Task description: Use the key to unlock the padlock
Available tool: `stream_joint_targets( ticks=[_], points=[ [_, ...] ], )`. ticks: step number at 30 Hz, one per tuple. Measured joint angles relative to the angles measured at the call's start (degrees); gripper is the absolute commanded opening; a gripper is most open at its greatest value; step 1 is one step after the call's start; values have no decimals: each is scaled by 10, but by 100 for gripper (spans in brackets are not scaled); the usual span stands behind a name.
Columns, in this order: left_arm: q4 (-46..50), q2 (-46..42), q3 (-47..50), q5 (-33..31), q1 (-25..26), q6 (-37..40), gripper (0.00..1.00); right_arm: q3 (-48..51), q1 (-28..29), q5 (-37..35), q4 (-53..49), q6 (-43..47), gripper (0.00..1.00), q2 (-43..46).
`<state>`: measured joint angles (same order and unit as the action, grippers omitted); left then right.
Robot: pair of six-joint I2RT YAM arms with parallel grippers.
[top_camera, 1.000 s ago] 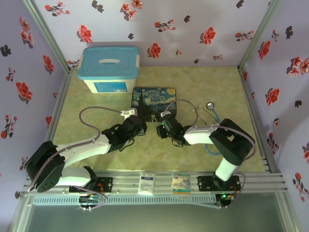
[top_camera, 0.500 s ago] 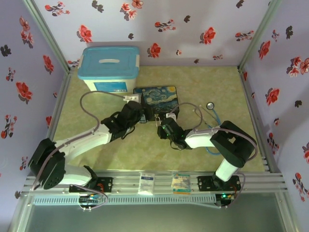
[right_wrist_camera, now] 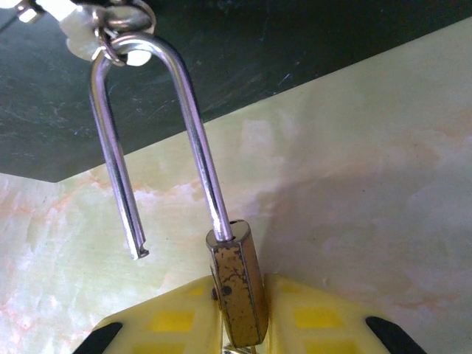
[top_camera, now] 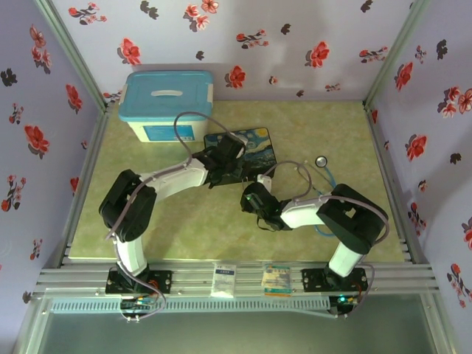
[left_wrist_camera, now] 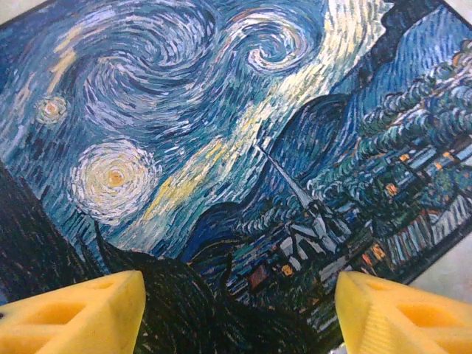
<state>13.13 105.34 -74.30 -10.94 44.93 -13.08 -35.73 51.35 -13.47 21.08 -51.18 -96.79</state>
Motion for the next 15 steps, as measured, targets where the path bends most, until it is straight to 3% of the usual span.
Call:
stream_joint_targets(
  ticks=[10, 15],
  points=[
    [-71, -10, 47, 0, 2, 26, 50, -19, 5, -20, -42, 16, 11, 0],
    [-120, -20, 80, 0, 2, 32, 48, -33, 15, -33, -57, 19, 3, -6]
  ],
)
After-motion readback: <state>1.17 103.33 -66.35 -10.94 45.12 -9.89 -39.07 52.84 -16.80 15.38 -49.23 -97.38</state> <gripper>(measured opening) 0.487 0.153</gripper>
